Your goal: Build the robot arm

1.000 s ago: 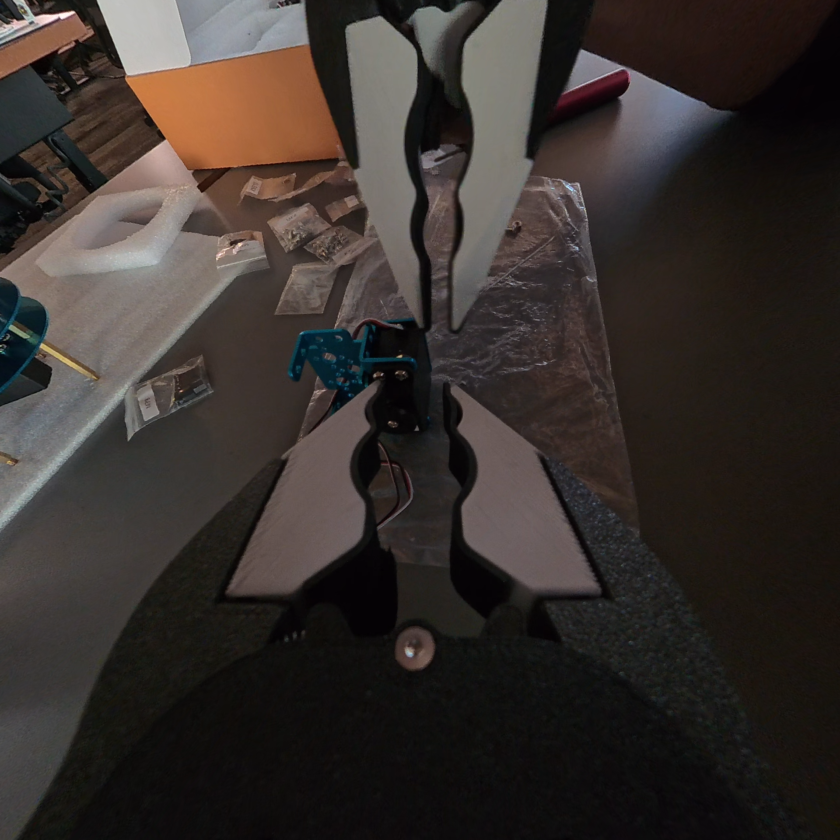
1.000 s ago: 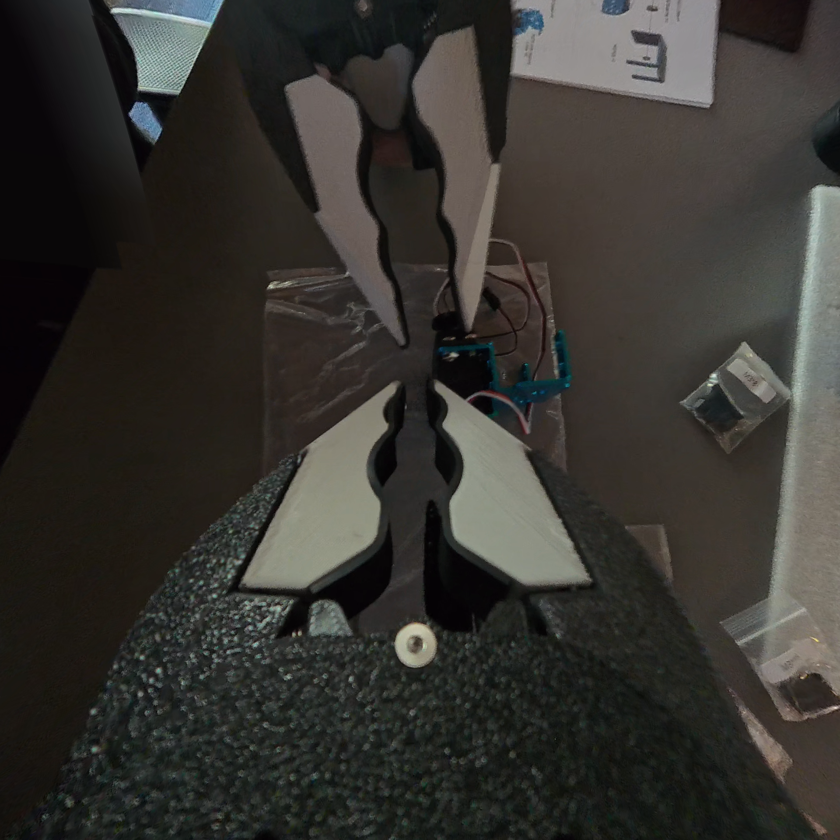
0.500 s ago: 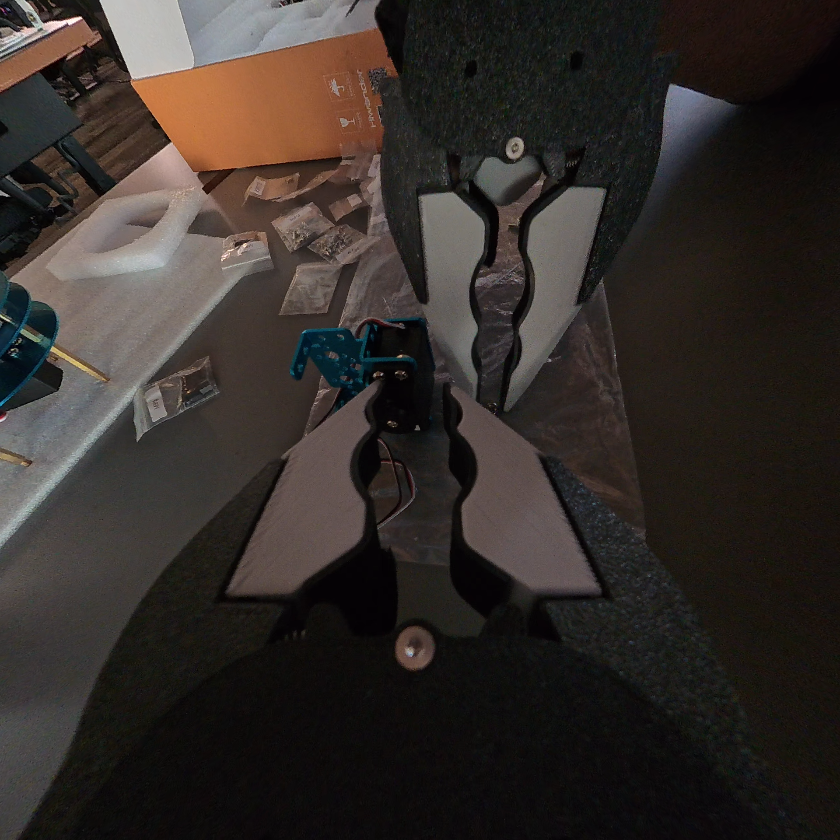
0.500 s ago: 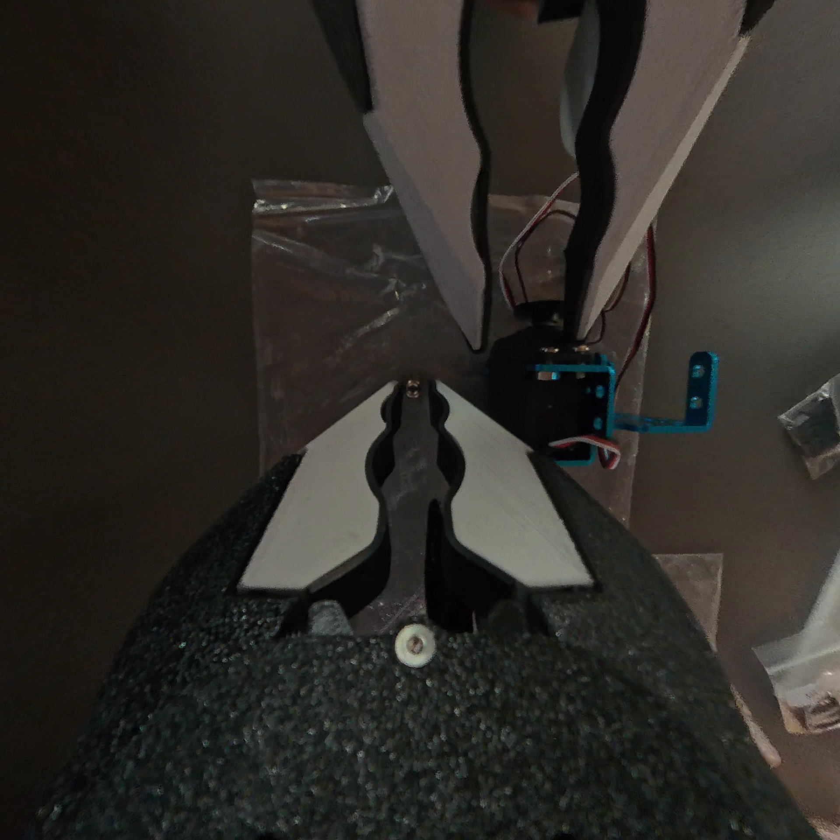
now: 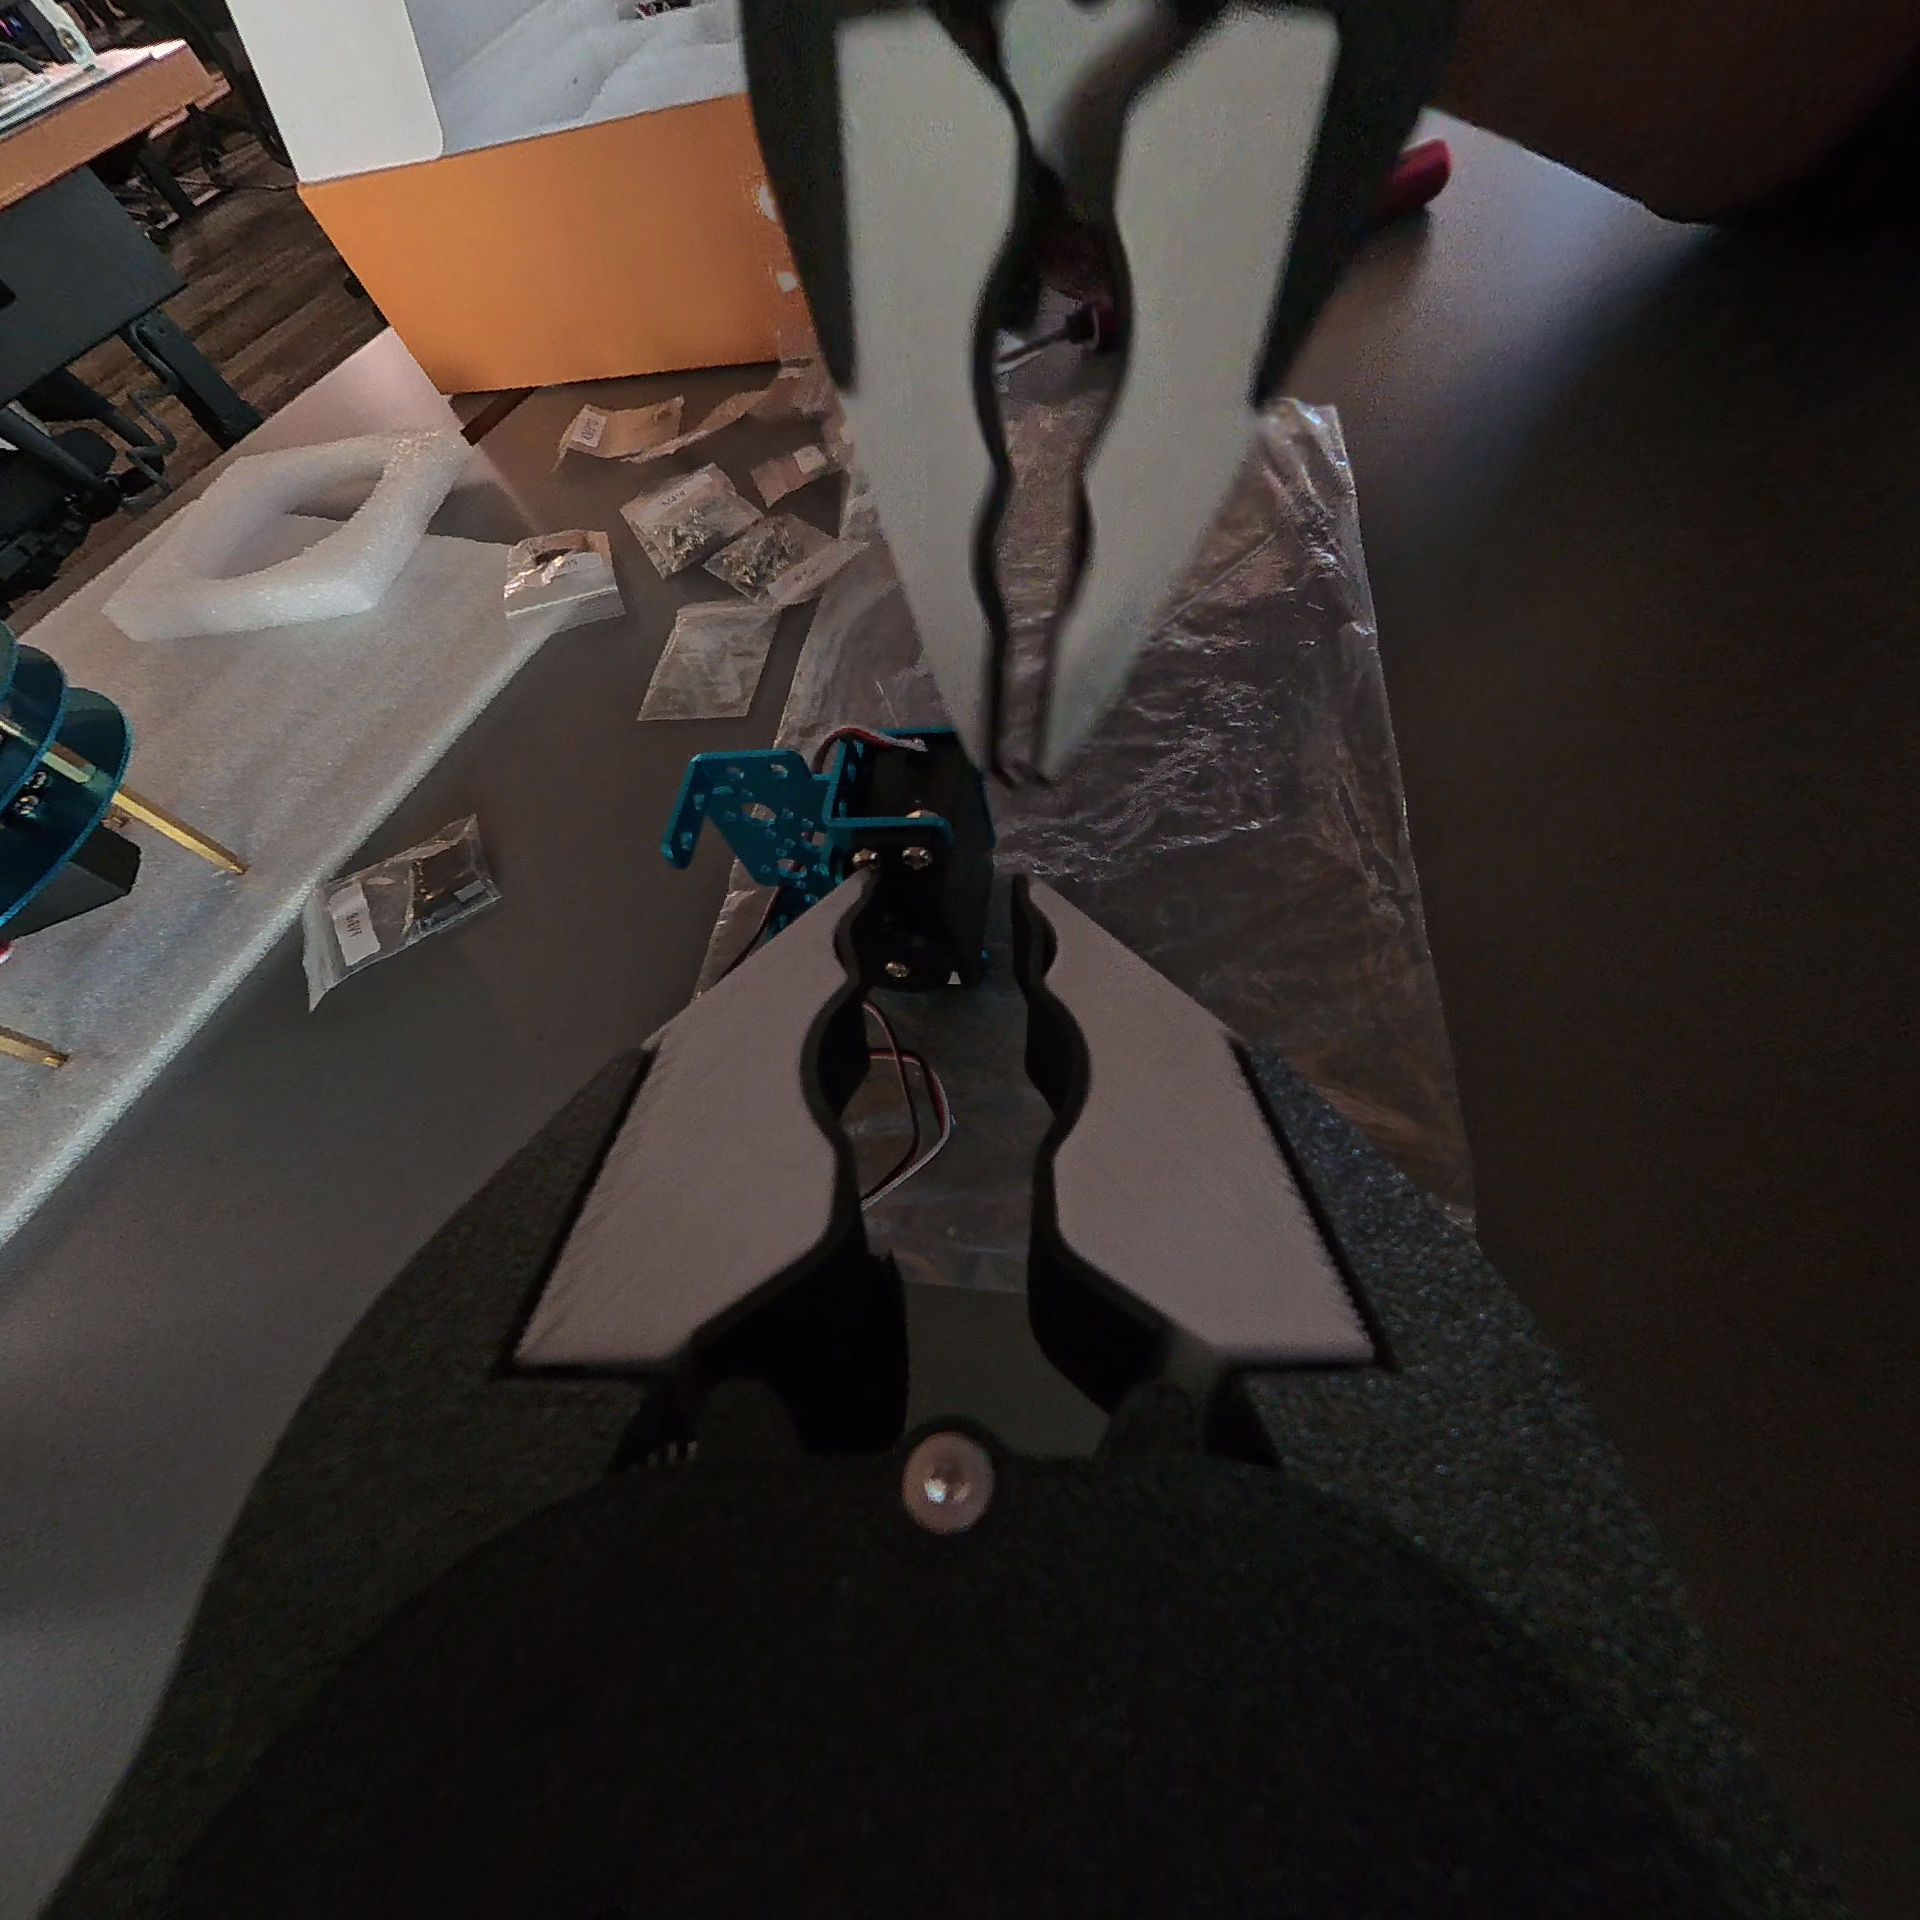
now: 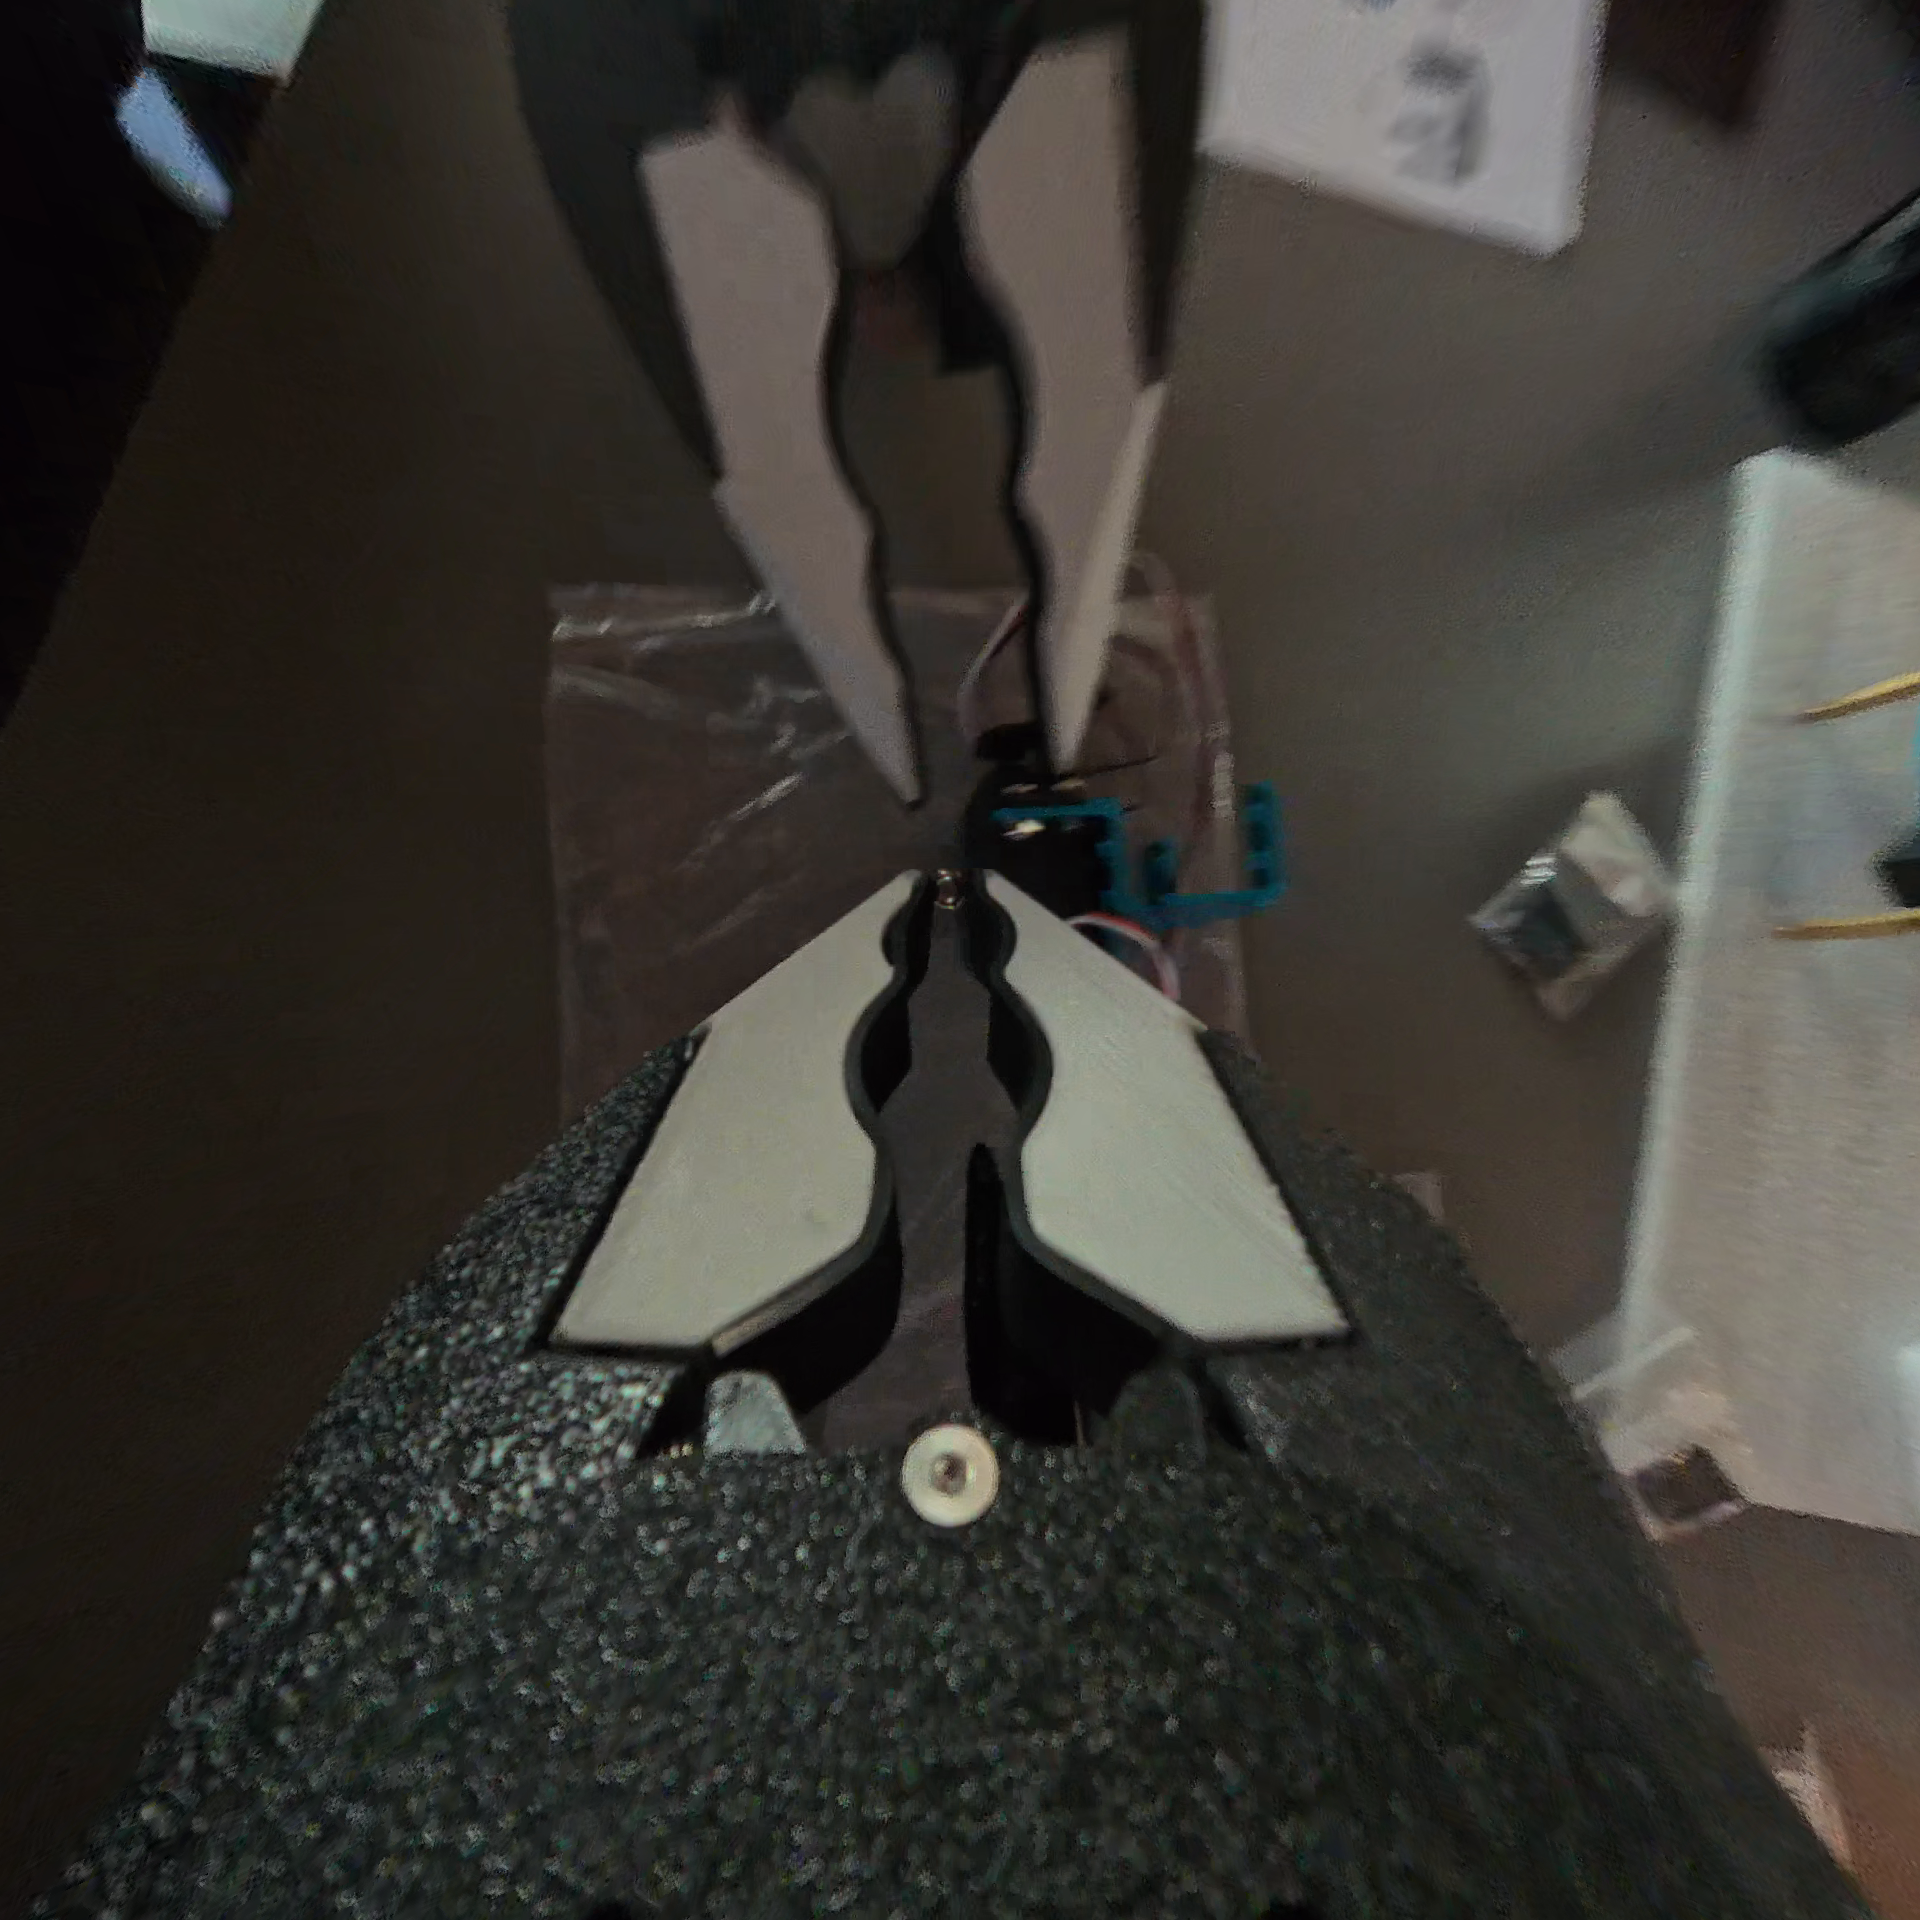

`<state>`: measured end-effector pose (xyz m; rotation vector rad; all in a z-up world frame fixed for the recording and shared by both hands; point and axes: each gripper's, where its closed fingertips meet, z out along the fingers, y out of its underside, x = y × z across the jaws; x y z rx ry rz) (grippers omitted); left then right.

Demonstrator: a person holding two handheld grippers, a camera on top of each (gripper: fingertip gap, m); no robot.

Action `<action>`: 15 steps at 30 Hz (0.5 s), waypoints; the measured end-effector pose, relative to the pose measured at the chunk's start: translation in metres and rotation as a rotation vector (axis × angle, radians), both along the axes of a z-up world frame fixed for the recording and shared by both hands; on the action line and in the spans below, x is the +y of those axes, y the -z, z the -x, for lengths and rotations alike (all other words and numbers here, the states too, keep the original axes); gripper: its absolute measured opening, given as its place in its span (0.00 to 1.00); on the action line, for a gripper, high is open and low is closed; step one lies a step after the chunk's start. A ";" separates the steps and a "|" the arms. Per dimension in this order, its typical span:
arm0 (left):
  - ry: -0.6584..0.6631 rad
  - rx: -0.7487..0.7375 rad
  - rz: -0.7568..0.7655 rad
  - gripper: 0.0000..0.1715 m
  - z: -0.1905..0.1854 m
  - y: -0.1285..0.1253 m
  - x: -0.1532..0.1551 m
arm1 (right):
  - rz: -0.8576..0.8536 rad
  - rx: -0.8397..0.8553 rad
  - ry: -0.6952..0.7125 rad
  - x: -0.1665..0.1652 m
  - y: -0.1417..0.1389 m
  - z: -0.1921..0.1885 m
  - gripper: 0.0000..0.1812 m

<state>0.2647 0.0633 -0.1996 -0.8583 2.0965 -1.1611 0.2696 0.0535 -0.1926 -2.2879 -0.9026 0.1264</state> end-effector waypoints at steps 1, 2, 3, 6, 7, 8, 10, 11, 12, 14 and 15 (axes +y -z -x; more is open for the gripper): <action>0.000 0.000 0.000 0.14 0.000 0.000 0.000 | -0.050 0.019 0.021 0.005 -0.010 -0.005 0.03; 0.000 -0.001 0.000 0.14 0.000 0.000 0.000 | -0.084 0.038 0.039 0.010 -0.016 -0.010 0.03; 0.001 -0.001 0.000 0.14 0.000 0.000 0.000 | -0.107 0.043 0.057 0.014 -0.018 -0.014 0.03; 0.001 -0.003 -0.001 0.14 0.000 0.000 0.000 | -0.123 0.053 0.064 0.019 -0.011 -0.016 0.03; 0.001 -0.003 -0.001 0.14 0.000 0.000 0.000 | -0.120 0.060 0.062 0.020 -0.009 -0.015 0.03; 0.001 -0.003 -0.002 0.14 0.000 0.000 -0.001 | -0.116 0.070 0.058 0.020 -0.007 -0.013 0.03; 0.002 -0.004 -0.002 0.14 0.000 0.000 -0.001 | -0.117 0.079 0.057 0.021 -0.006 -0.013 0.03; 0.002 -0.004 -0.002 0.14 0.000 0.000 -0.001 | -0.113 0.087 0.056 0.021 -0.005 -0.012 0.03; 0.003 -0.004 -0.001 0.14 0.000 0.000 -0.001 | -0.113 0.093 0.056 0.022 -0.005 -0.012 0.03; 0.004 -0.005 -0.002 0.14 0.000 0.000 -0.002 | -0.113 0.103 0.052 0.022 -0.005 -0.010 0.03; 0.003 -0.005 -0.003 0.14 0.000 0.000 -0.002 | -0.115 0.097 0.054 0.023 -0.004 -0.011 0.03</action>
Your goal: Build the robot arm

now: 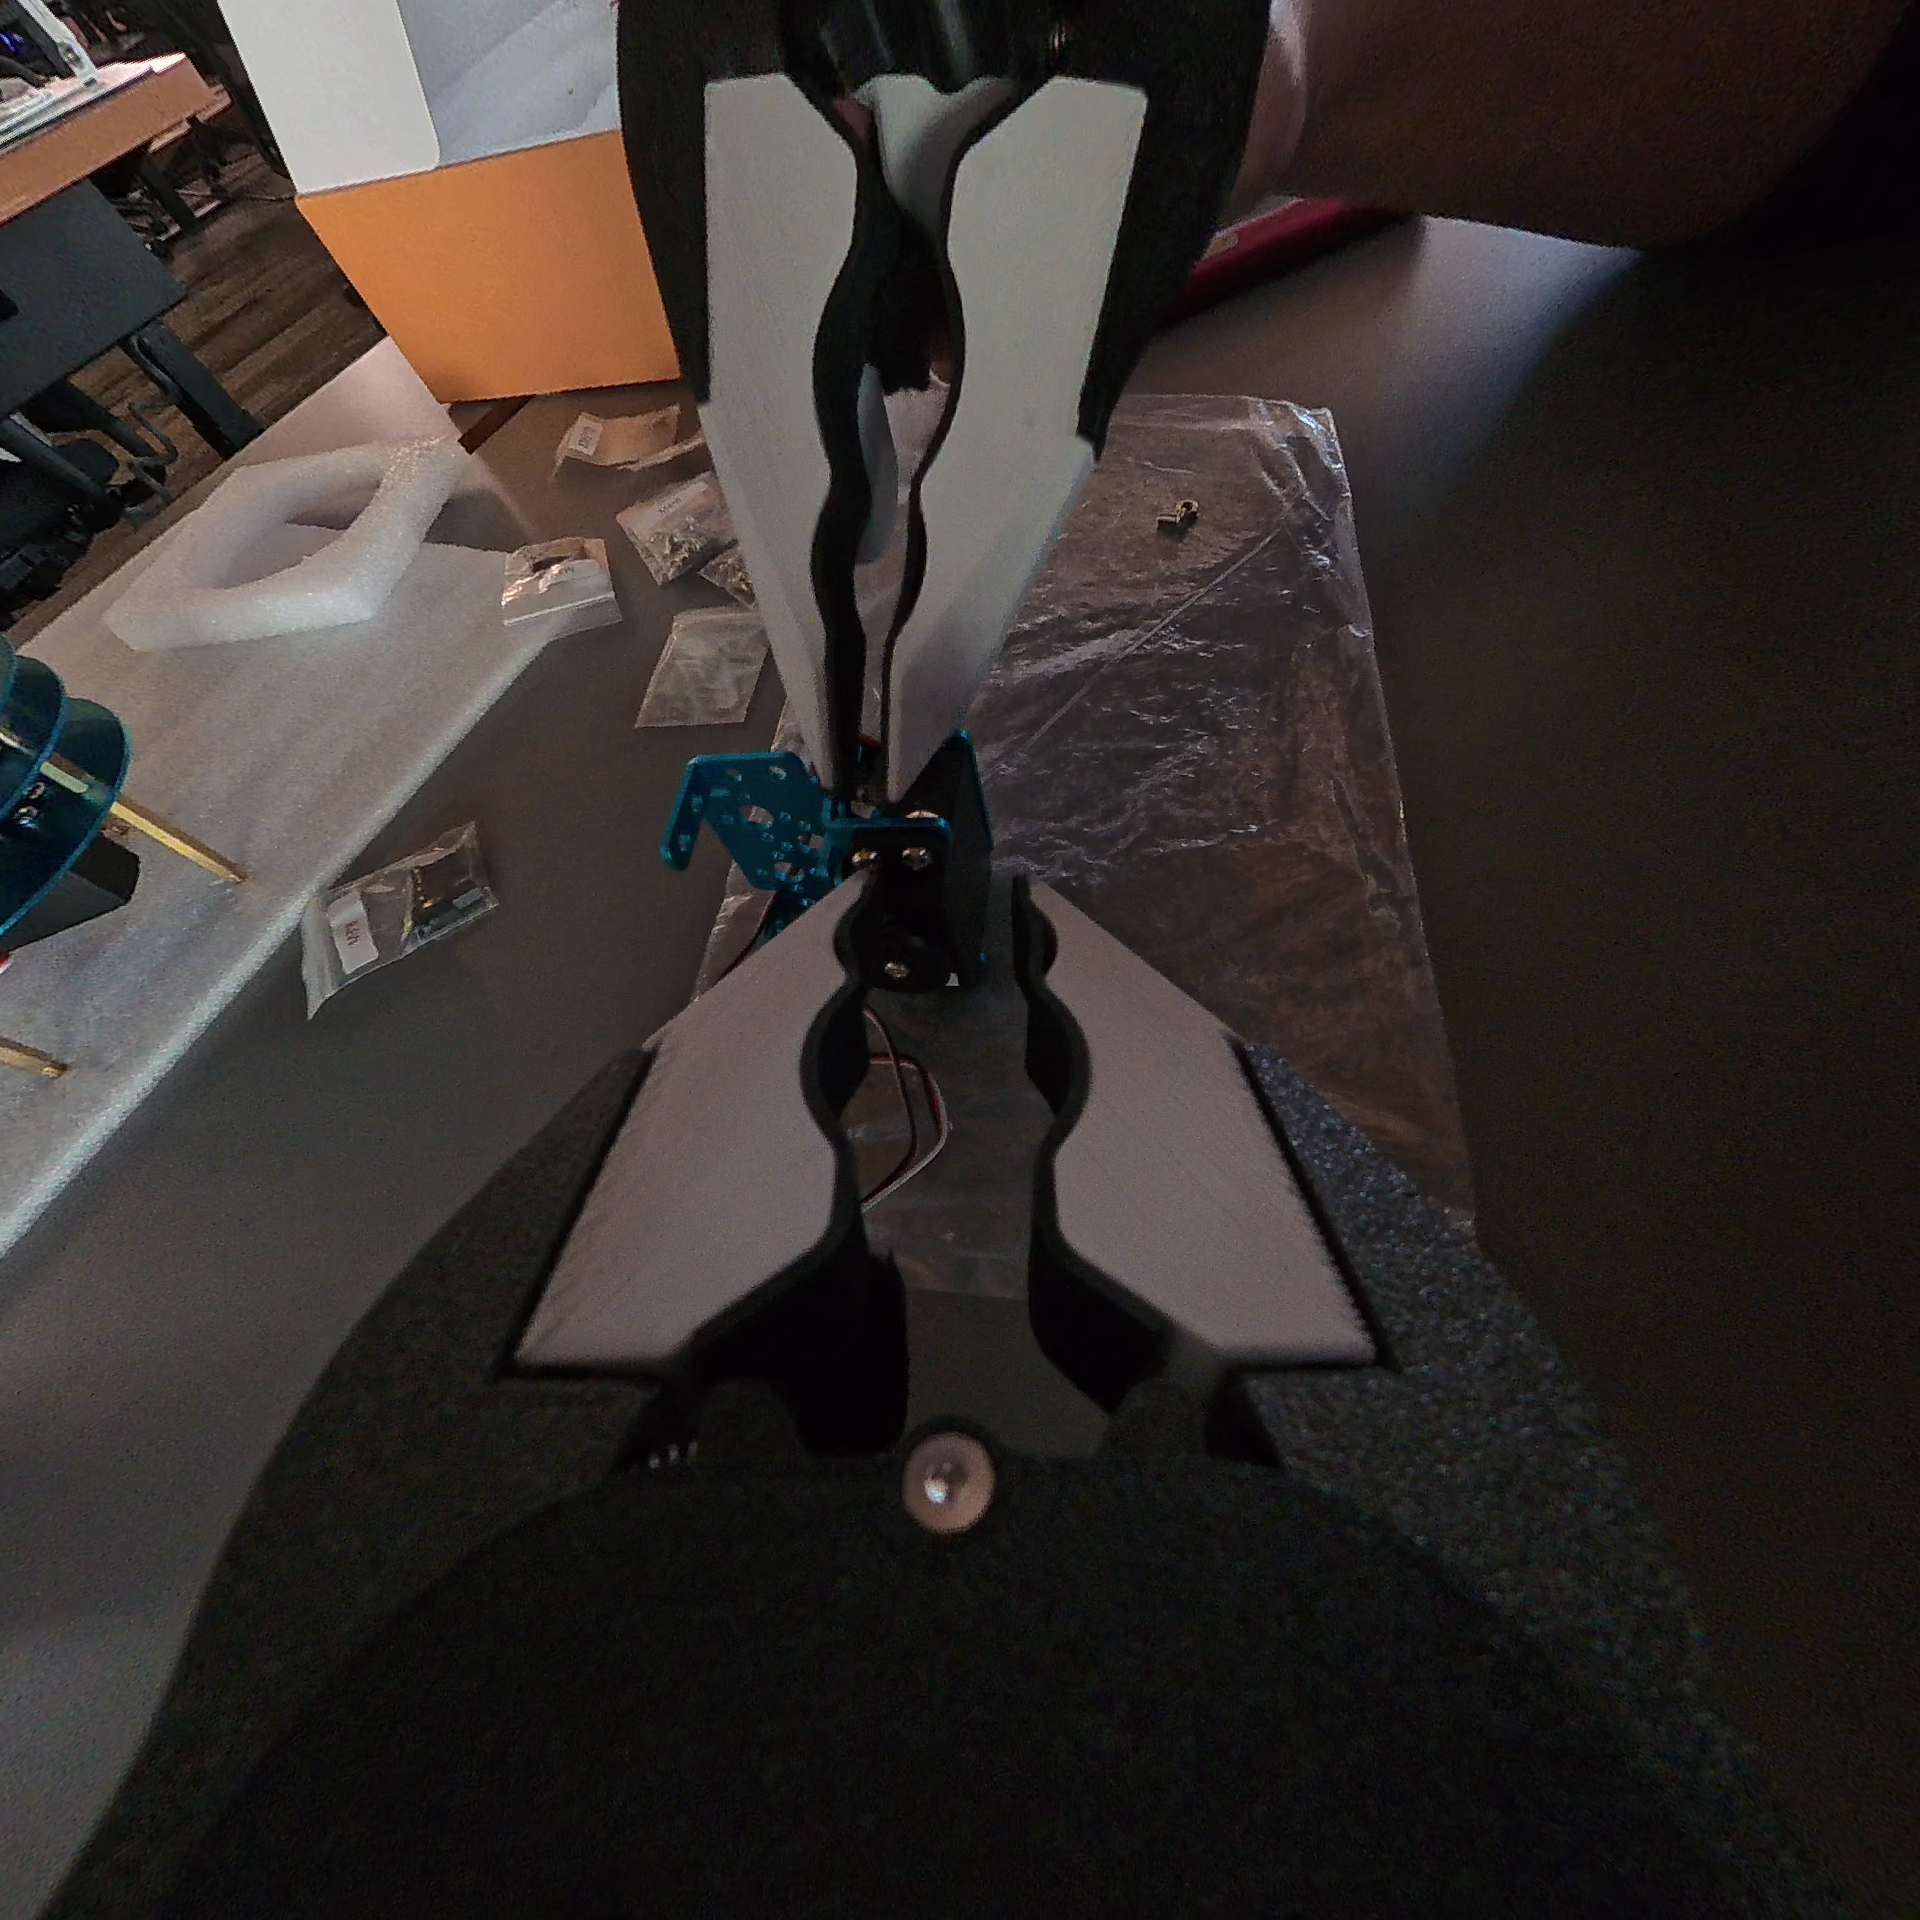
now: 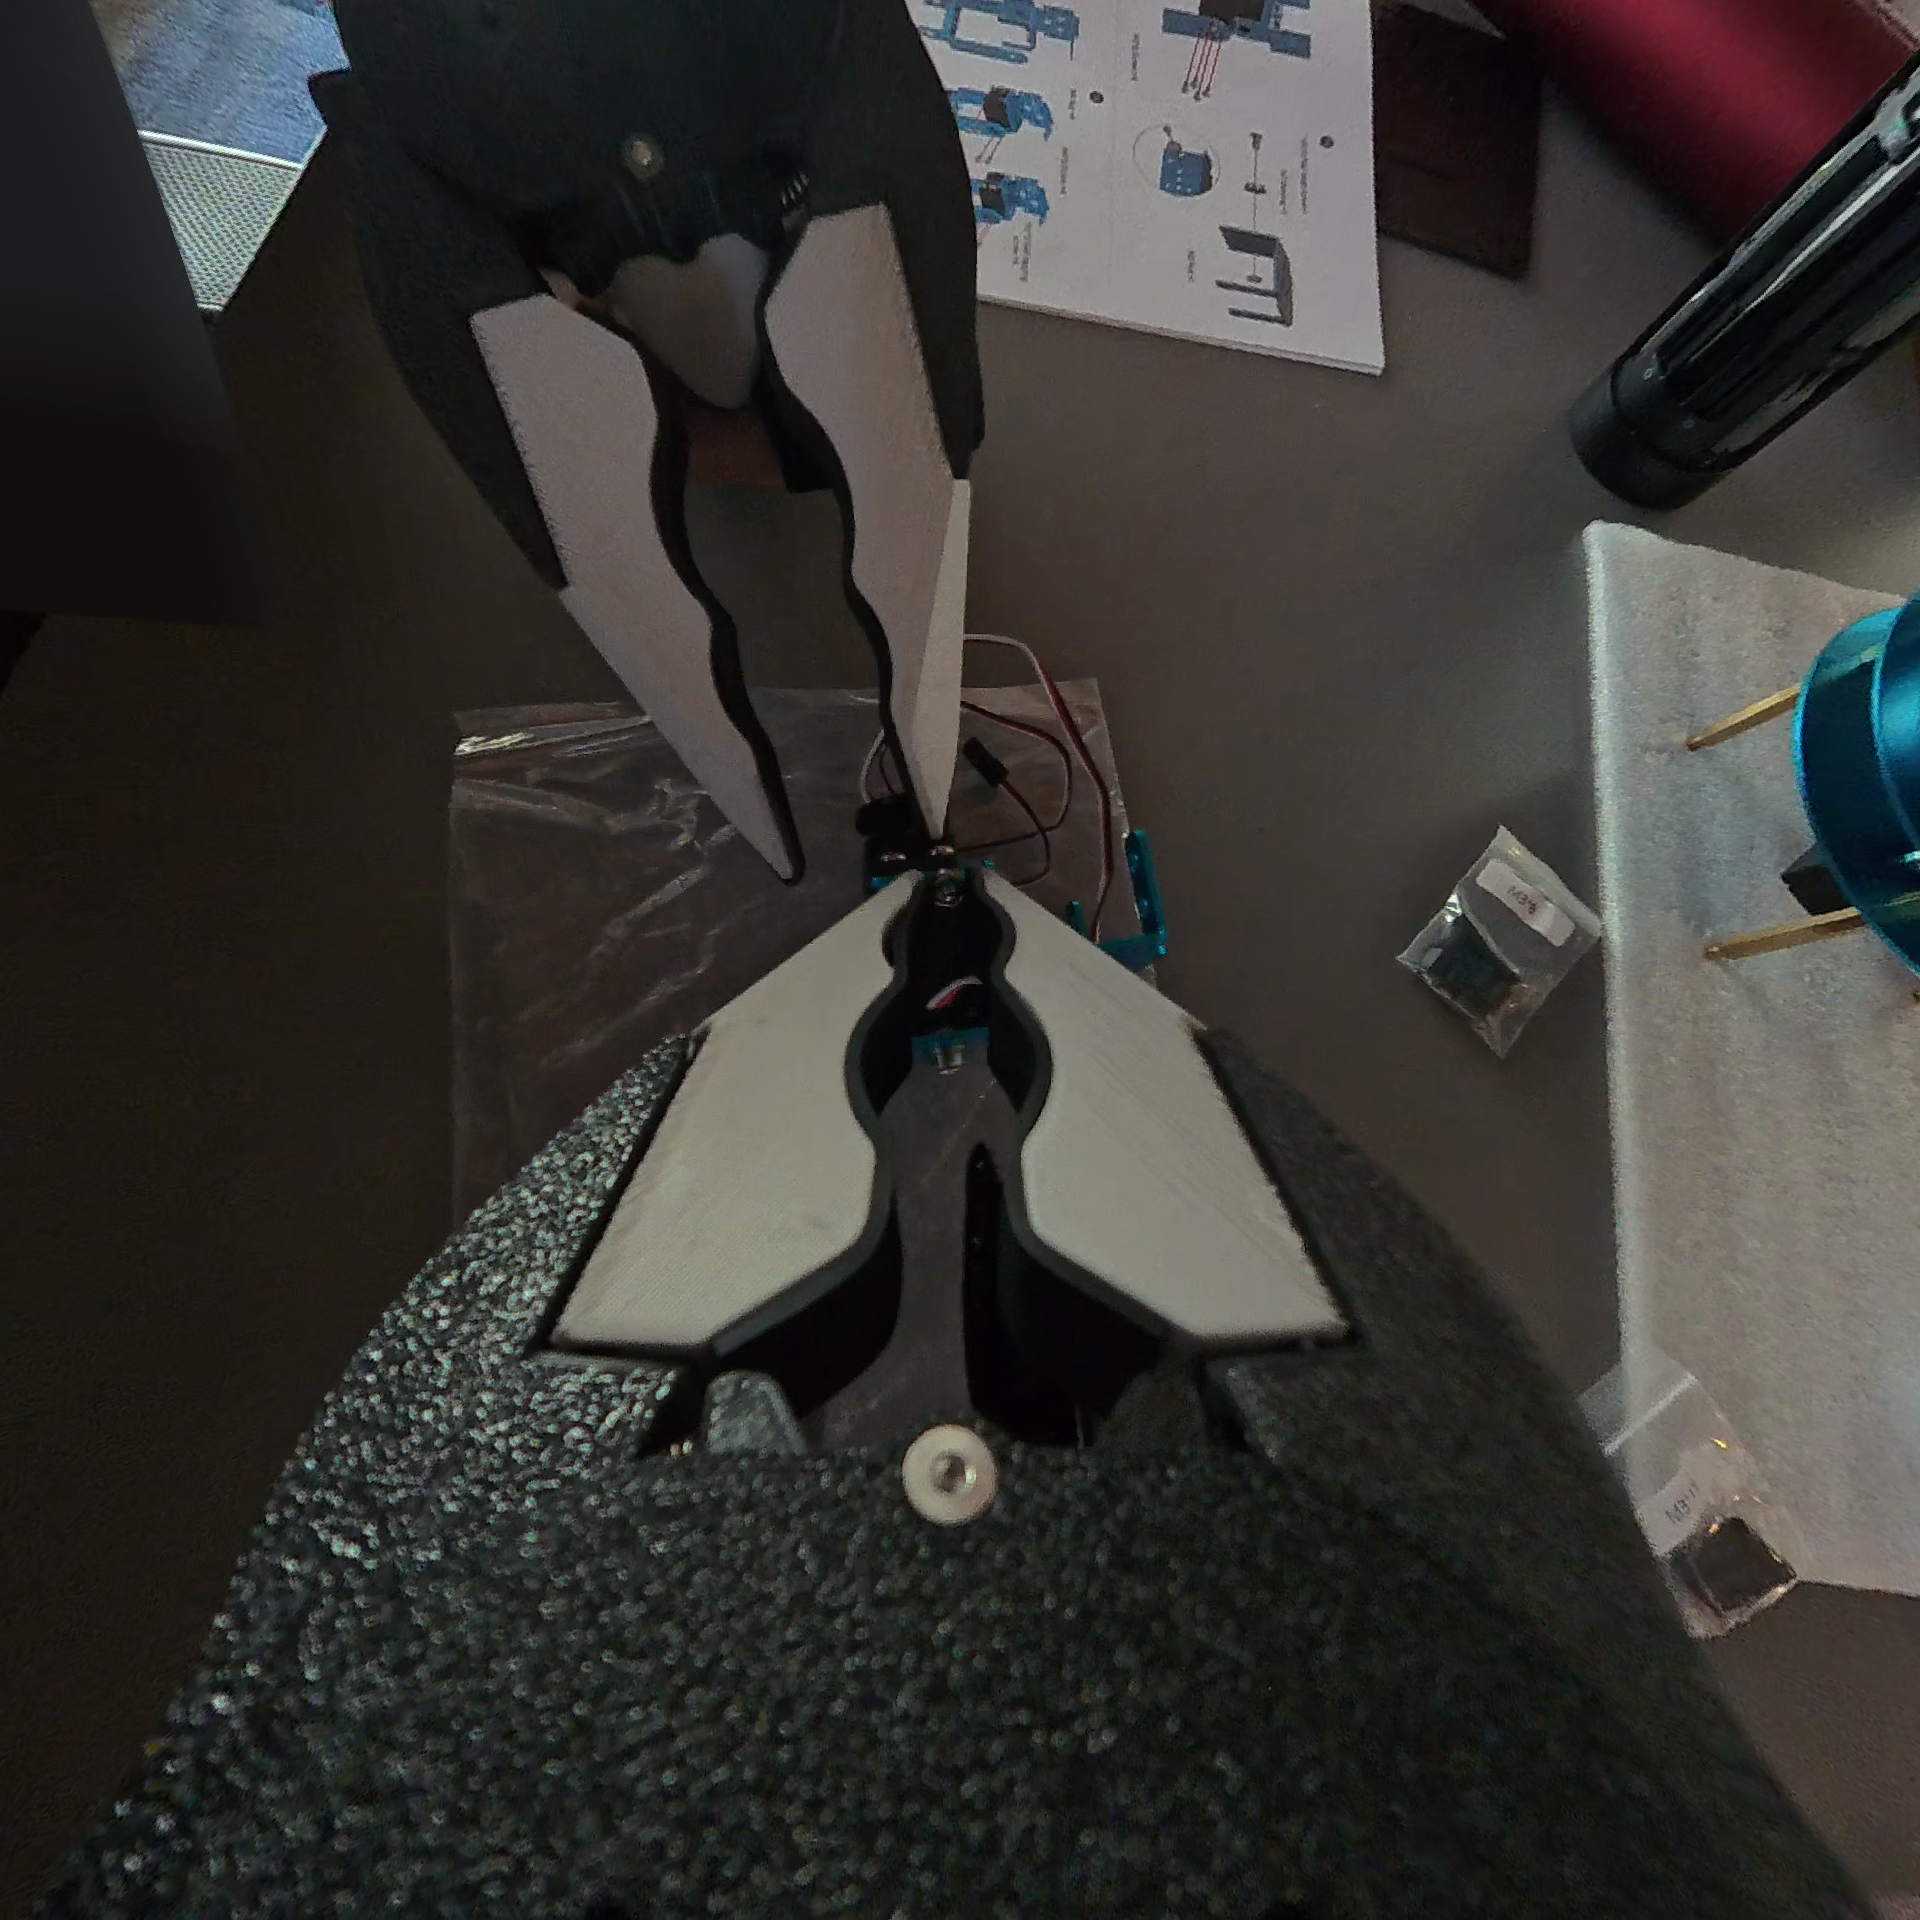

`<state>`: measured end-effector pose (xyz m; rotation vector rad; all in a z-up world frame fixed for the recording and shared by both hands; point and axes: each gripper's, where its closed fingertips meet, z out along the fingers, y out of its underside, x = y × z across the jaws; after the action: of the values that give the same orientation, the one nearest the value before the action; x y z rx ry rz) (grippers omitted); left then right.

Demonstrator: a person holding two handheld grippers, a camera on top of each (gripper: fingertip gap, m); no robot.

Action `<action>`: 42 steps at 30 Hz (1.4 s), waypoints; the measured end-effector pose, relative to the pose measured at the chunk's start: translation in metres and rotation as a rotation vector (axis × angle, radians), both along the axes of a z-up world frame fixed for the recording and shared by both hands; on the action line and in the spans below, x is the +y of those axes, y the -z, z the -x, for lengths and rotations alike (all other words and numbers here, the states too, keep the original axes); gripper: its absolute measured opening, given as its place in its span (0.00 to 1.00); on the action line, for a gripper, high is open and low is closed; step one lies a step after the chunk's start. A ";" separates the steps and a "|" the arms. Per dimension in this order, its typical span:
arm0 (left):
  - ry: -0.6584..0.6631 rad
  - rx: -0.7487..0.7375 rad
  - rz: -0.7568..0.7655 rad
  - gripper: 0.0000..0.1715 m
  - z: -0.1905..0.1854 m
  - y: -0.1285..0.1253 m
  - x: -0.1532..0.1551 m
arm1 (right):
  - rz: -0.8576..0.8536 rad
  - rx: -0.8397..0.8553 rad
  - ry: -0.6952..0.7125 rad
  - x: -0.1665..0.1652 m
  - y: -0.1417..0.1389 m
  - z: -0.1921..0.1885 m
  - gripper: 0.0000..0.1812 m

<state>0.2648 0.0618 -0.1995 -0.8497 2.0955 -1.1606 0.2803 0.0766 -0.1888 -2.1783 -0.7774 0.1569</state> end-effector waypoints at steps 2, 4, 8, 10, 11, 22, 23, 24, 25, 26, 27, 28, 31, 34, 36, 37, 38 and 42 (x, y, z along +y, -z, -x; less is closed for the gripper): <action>-0.003 -0.002 -0.005 0.14 0.000 0.000 0.001 | -0.005 -0.017 0.002 0.001 0.002 -0.001 0.03; -0.004 -0.003 -0.006 0.14 0.000 0.000 0.001 | -0.018 -0.017 0.000 0.002 0.002 -0.001 0.03; -0.005 -0.002 -0.007 0.14 0.000 0.000 0.002 | -0.041 -0.002 -0.004 0.003 0.002 0.000 0.03; -0.005 -0.001 -0.007 0.14 0.000 0.000 0.002 | -0.050 -0.004 -0.014 0.003 0.002 0.000 0.03; -0.005 -0.002 -0.007 0.14 0.000 0.000 0.002 | -0.062 -0.017 -0.026 0.003 0.002 0.000 0.03; -0.009 -0.003 -0.013 0.14 0.000 0.001 0.003 | -0.206 -0.174 -0.138 0.004 0.002 -0.001 0.03; -0.008 -0.002 -0.012 0.14 0.000 0.001 0.003 | -0.212 -0.181 -0.146 0.004 0.002 -0.001 0.03; -0.008 -0.002 -0.010 0.14 0.000 0.000 0.003 | -0.215 -0.185 -0.150 0.004 0.002 -0.001 0.03; -0.008 -0.002 -0.010 0.14 -0.001 0.000 0.002 | -0.214 -0.186 -0.153 0.004 0.003 -0.001 0.03; -0.007 -0.003 -0.010 0.14 -0.001 0.000 0.002 | -0.208 -0.182 -0.151 0.003 0.003 -0.001 0.03; -0.007 -0.003 -0.009 0.14 -0.001 0.000 0.002 | -0.194 -0.171 -0.148 0.003 0.003 -0.001 0.03; -0.007 -0.004 -0.009 0.15 -0.001 0.000 0.002 | -0.173 -0.153 -0.143 0.003 0.003 -0.001 0.03; -0.006 -0.006 -0.010 0.15 -0.001 0.000 0.002 | -0.098 -0.089 -0.149 0.003 0.003 -0.001 0.03; -0.009 -0.010 -0.017 0.14 -0.001 0.000 0.002 | -0.071 -0.083 -0.174 0.004 0.003 0.000 0.03; -0.008 -0.008 -0.018 0.15 -0.001 0.000 0.003 | -0.079 -0.098 -0.179 0.004 0.003 0.000 0.03; -0.008 -0.008 -0.016 0.15 -0.001 0.000 0.003 | -0.083 -0.103 -0.177 0.004 0.003 0.000 0.03; -0.007 -0.008 -0.016 0.15 -0.001 0.000 0.003 | -0.082 -0.103 -0.173 0.004 0.003 0.000 0.03; -0.005 -0.008 -0.016 0.15 -0.001 0.000 0.002 | -0.066 -0.087 -0.162 0.003 0.003 -0.001 0.03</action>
<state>0.2657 0.0641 -0.1998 -0.8410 2.0926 -1.1414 0.2810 0.0800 -0.1920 -2.0710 -0.9955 0.1171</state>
